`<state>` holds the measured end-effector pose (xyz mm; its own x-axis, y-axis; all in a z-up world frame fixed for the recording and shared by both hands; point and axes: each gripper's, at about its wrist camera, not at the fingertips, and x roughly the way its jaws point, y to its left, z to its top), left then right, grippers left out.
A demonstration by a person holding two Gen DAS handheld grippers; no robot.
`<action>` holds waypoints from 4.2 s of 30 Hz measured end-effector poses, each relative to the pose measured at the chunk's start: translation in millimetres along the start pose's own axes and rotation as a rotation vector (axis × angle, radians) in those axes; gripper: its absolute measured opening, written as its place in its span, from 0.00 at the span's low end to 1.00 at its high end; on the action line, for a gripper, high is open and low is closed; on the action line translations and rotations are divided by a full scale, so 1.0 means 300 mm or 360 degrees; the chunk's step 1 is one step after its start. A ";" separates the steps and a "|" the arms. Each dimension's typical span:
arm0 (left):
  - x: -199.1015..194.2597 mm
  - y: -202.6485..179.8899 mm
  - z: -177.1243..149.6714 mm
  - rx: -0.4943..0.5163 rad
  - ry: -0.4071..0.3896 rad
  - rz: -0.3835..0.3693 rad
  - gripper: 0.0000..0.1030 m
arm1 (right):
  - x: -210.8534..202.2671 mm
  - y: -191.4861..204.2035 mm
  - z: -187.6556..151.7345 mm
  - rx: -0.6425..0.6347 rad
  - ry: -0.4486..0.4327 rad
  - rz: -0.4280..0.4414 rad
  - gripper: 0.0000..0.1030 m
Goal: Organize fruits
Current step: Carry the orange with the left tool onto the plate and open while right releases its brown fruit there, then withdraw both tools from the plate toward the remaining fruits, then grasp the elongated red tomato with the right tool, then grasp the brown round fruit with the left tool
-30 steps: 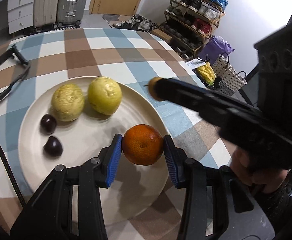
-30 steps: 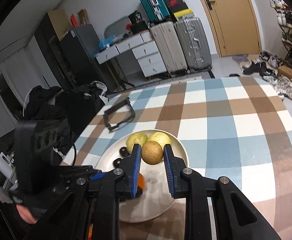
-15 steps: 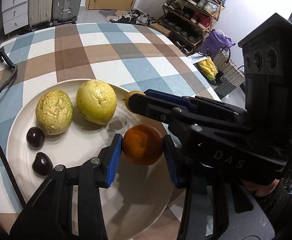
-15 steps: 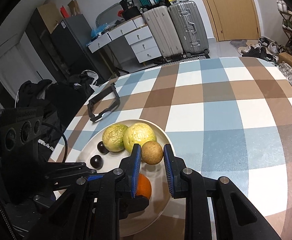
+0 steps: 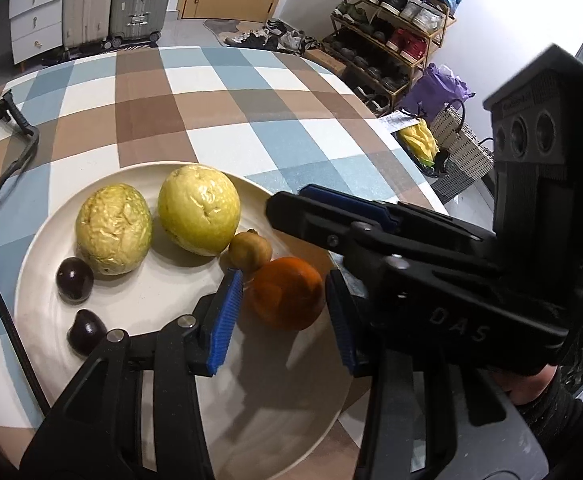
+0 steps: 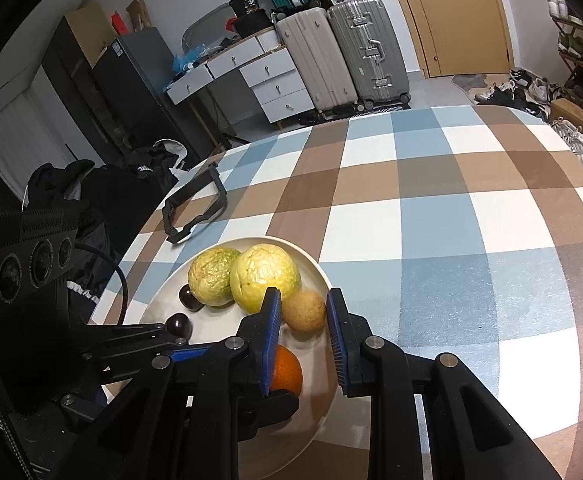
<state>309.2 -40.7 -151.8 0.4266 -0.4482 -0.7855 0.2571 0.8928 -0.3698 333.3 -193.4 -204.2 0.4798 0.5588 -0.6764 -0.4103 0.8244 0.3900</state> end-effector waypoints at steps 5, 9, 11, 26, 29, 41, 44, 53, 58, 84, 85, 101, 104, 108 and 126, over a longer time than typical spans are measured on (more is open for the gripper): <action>-0.052 -0.011 -0.008 0.0014 -0.0037 0.0056 0.46 | -0.053 0.000 0.001 0.0028 -0.0050 0.0005 0.30; -0.120 -0.031 -0.024 0.0033 -0.0113 0.0132 0.53 | -0.137 0.006 -0.010 0.0046 -0.0127 -0.0014 0.34; -0.159 -0.041 -0.038 0.0029 -0.0141 0.0141 0.55 | -0.186 0.009 -0.024 0.0064 -0.0170 -0.0029 0.38; -0.489 -0.146 -0.249 0.0093 -0.0462 0.0389 0.77 | -0.486 0.101 -0.239 0.0058 -0.0369 -0.0062 0.66; -0.537 -0.176 -0.298 0.0148 -0.0512 0.0475 0.80 | -0.535 0.137 -0.291 0.0040 -0.0413 -0.0059 0.75; -0.679 -0.217 -0.487 0.0113 -0.0597 0.0533 0.97 | -0.679 0.263 -0.466 -0.0077 -0.0515 -0.0065 0.96; -0.697 -0.227 -0.534 0.0111 -0.0602 0.0549 0.99 | -0.694 0.277 -0.498 -0.0096 -0.0510 -0.0078 0.98; -0.698 -0.216 -0.629 0.0022 -0.0609 0.0507 0.99 | -0.682 0.297 -0.581 -0.0123 -0.0469 -0.0043 1.00; -0.683 -0.173 -0.706 -0.0012 -0.0582 0.0555 0.99 | -0.623 0.310 -0.626 -0.0145 -0.0359 -0.0049 1.00; -0.555 -0.007 -0.893 -0.0171 -0.0362 0.0506 0.99 | -0.391 0.341 -0.738 -0.0239 -0.0006 0.0044 0.64; -0.553 -0.008 -0.893 -0.0169 -0.0357 0.0506 0.99 | -0.386 0.342 -0.738 -0.0244 0.0001 0.0055 0.59; -0.502 -0.037 -0.882 -0.0135 -0.0294 0.0480 0.99 | -0.383 0.332 -0.750 -0.0246 0.0005 0.0089 0.35; -0.488 -0.052 -0.876 -0.0120 -0.0278 0.0467 0.99 | -0.394 0.321 -0.759 -0.0230 -0.0008 0.0091 0.35; -0.465 -0.074 -0.865 -0.0124 -0.0250 0.0418 0.99 | -0.413 0.308 -0.770 -0.0216 -0.0027 0.0088 0.35; -0.363 -0.159 -0.811 -0.0268 -0.0182 0.0339 0.94 | -0.507 0.245 -0.776 -0.0166 -0.0148 0.0092 0.35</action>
<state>39.4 -23.7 -169.2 0.5528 -0.2437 -0.7969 0.0081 0.9578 -0.2873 49.6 -238.8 -218.1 0.5209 0.6151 -0.5919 -0.5154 0.7793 0.3563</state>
